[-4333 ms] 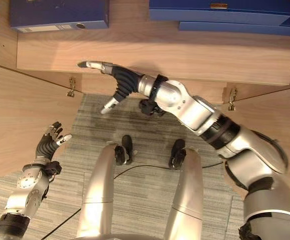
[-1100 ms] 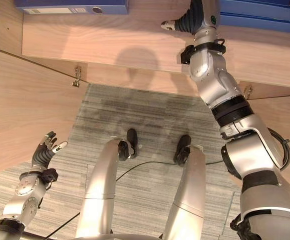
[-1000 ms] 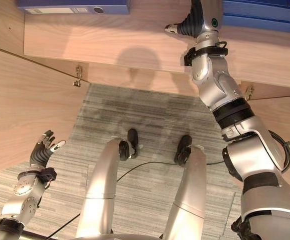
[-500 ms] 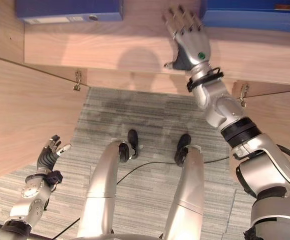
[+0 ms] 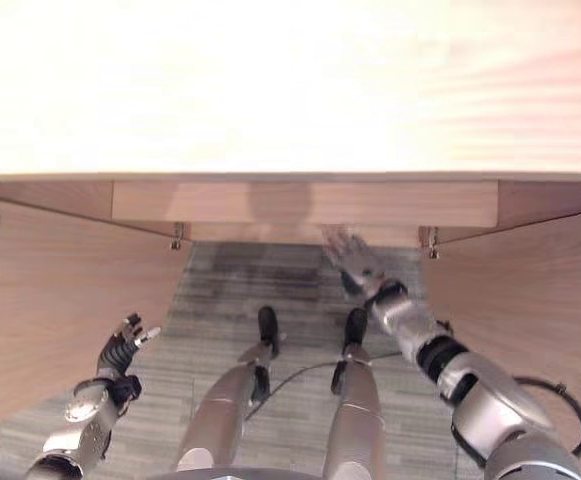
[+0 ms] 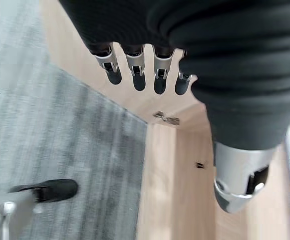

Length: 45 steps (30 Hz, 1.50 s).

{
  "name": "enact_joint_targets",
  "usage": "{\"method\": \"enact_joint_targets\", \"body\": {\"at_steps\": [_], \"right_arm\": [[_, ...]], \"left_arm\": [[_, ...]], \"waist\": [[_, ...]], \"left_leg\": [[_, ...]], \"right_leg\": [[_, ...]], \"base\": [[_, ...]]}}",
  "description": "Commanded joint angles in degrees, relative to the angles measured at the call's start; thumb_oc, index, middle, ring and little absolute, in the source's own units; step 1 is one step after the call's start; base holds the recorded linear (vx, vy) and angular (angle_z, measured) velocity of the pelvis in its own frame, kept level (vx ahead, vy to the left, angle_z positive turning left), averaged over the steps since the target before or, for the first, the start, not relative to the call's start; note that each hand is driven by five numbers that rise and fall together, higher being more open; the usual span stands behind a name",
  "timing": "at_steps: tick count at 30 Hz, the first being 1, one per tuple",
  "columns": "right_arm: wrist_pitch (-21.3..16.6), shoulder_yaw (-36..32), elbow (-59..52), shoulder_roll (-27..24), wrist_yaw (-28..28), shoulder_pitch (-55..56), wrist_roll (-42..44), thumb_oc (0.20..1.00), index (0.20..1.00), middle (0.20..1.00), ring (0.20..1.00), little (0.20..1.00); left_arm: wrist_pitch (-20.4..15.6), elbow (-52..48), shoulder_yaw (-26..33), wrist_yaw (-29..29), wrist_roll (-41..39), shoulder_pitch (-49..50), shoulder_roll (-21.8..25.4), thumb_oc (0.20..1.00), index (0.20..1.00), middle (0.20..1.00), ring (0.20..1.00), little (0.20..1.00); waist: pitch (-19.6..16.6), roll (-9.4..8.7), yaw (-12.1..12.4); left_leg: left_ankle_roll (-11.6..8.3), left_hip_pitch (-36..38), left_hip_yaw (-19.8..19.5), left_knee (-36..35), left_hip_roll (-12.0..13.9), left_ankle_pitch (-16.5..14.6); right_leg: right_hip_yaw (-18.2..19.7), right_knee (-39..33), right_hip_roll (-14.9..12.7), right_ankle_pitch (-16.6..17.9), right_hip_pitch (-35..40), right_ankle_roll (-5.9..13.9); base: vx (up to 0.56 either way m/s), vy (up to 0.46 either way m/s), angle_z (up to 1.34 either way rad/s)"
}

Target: Put the empty folder in the office cabinet

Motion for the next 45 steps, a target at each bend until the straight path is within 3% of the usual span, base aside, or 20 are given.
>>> {"method": "enact_joint_targets", "body": {"at_steps": [1,7,8,13,21,22,23,27,32,38,45], "right_arm": [[1.3,1.4,2.5,-0.1,-1.2,-5.5,2.1,1.000,1.000,1.000,1.000,1.000],[1.4,-2.1,13.2,8.0,-2.4,1.4,8.4,1.000,1.000,1.000,1.000,1.000],[0.8,-4.4,16.9,10.9,-3.0,4.4,12.7,1.000,1.000,1.000,1.000,1.000],[-1.0,-10.6,20.6,13.9,-2.5,11.8,22.3,1.000,1.000,1.000,1.000,1.000],[-2.3,-17.1,22.1,14.8,1.8,21.5,29.8,1.000,1.000,1.000,1.000,1.000],[-2.5,-18.6,22.8,15.4,2.6,22.9,32.2,1.000,1.000,1.000,1.000,1.000],[-2.5,-18.7,22.8,15.4,2.6,22.9,32.2,1.000,1.000,1.000,1.000,1.000],[-3.1,-25.3,25.5,15.9,5.3,26.1,40.5,1.000,1.000,1.000,1.000,1.000],[-3.3,-31.7,27.9,16.1,8.4,27.8,48.5,1.000,1.000,1.000,1.000,1.000],[-2.4,-37.8,31.3,16.4,10.4,28.9,53.9,1.000,1.000,1.000,1.000,1.000],[-0.8,-42.9,33.6,17.4,13.2,30.4,57.1,1.000,1.000,1.000,1.000,1.000]], "left_arm": [[1.7,5.9,1.0,1.7,4.9,-2.0,0.5,1.000,1.000,1.000,1.000,1.000],[3.5,21.0,3.0,2.7,11.1,-4.2,-3.2,1.000,1.000,1.000,1.000,1.000],[4.2,24.4,3.2,3.6,14.7,-4.7,-4.3,1.000,1.000,1.000,1.000,1.000],[4.5,26.2,2.2,4.5,18.2,-4.9,-6.8,1.000,1.000,1.000,1.000,1.000],[5.0,24.2,-4.4,4.5,25.3,-4.9,-9.9,1.000,1.000,1.000,1.000,1.000],[5.5,24.1,-5.4,4.6,27.4,-4.2,-10.2,1.000,1.000,1.000,1.000,1.000],[5.5,24.1,-5.4,4.6,27.4,-4.3,-10.1,1.000,1.000,1.000,1.000,1.000],[7.0,27.4,-4.3,4.2,29.2,-3.3,-11.0,1.000,1.000,1.000,1.000,1.000],[8.0,30.1,-2.0,3.5,28.5,-3.8,-11.0,1.000,1.000,1.000,1.000,1.000],[8.6,31.3,-0.2,2.4,28.0,-4.1,-10.6,1.000,1.000,1.000,1.000,1.000],[9.3,34.3,3.2,1.1,27.8,-4.6,-8.8,1.000,1.000,1.000,1.000,1.000]], "waist": [[3.7,-0.84,0.5],[1.0,-1.68,-0.1],[-0.1,-2.33,-0.7],[-1.0,-3.93,-1.8],[-2.9,-6.46,-4.0],[-3.2,-7.15,-3.9],[-3.3,-7.20,-3.9],[-5.6,-8.31,-3.8],[-8.6,-8.50,-4.5],[-10.9,-7.94,-4.9],[-9.4,-7.22,-6.8]], "left_leg": [[-2.23,-3.4,0.4,1.1,-0.4,0.6],[-3.45,3.9,0.8,-8.8,0.8,6.5],[-3.64,6.0,0.7,-9.3,1.6,6.2],[-3.87,13.6,0.9,-9.1,3.6,5.3],[-4.42,22.6,1.6,-2.6,7.0,1.4],[-3.63,24.2,0.1,0.1,6.5,-1.4],[-3.61,24.0,0.1,0.1,6.4,-1.3],[-1.43,27.9,-4.9,4.4,3.4,-7.9],[-0.21,30.4,-8.4,2.7,0.1,-10.0],[0.81,33.2,-6.9,-3.3,-1.7,-8.8],[2.81,35.0,-4.1,-9.3,-6.0,-6.2]], "right_leg": [[-0.6,-4.3,0.7,2.1,-0.3,1.49],[-1.8,-13.4,4.4,5.3,7.3,0.92],[-1.8,-16.0,5.5,5.9,10.3,0.97],[-1.1,-16.6,7.6,4.6,18.0,0.41],[0.3,-16.7,9.9,1.7,29.0,-0.55],[1.7,-16.8,10.3,1.6,31.3,-0.75],[1.7,-16.8,10.2,1.6,31.1,-0.75],[5.5,-17.1,10.9,1.9,34.7,-0.57],[9.3,-16.8,11.1,3.2,35.1,0.21],[10.8,-15.9,9.9,5.5,33.1,2.34],[12.2,-15.2,6.5,9.6,27.0,5.73]], "base": [[0.03,-0.063,-0.04],[0.04,-0.111,-0.02],[0.08,-0.135,-0.15],[0.09,-0.128,-0.07],[0.06,-0.095,-0.10],[0.01,-0.008,-0.17],[0.01,0.005,-0.15],[0.01,0.070,-0.38],[-0.05,0.122,-0.57],[-0.12,0.175,-0.46],[-0.22,0.208,-0.29]]}}
